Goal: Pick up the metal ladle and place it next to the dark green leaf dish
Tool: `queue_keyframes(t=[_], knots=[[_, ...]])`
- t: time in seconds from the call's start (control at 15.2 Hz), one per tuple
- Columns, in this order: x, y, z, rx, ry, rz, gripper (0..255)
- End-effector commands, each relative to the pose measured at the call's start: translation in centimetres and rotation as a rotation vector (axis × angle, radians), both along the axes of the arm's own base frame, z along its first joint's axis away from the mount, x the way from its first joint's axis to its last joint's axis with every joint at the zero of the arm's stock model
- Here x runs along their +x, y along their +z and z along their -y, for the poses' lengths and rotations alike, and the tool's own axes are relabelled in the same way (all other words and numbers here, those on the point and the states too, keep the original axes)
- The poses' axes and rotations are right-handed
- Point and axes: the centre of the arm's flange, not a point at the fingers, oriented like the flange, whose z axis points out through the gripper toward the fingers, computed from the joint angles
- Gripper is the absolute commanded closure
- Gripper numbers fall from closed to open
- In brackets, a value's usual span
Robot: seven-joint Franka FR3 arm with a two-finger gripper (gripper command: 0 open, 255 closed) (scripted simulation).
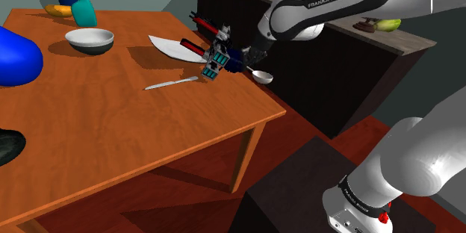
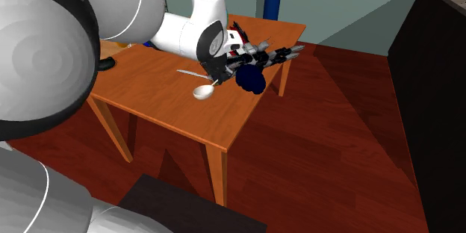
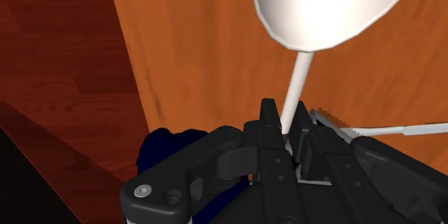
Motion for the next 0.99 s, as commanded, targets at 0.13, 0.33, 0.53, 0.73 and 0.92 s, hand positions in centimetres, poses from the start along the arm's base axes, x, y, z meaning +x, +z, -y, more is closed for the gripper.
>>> queue_keyframes(t=[0.13, 0.33, 0.53, 0.73, 0.92], knots=[[-0.1, 0.2, -4.7, 0.000, 0.000, 0.000, 255], [-0.1, 0.2, -8.6, 0.000, 0.000, 0.000, 255], [-0.2, 0.3, -12.6, 0.000, 0.000, 0.000, 255], [-0.2, 0.3, -16.5, 0.000, 0.000, 0.000, 255], [-0.2, 0.3, -20.5, 0.000, 0.000, 0.000, 255]])
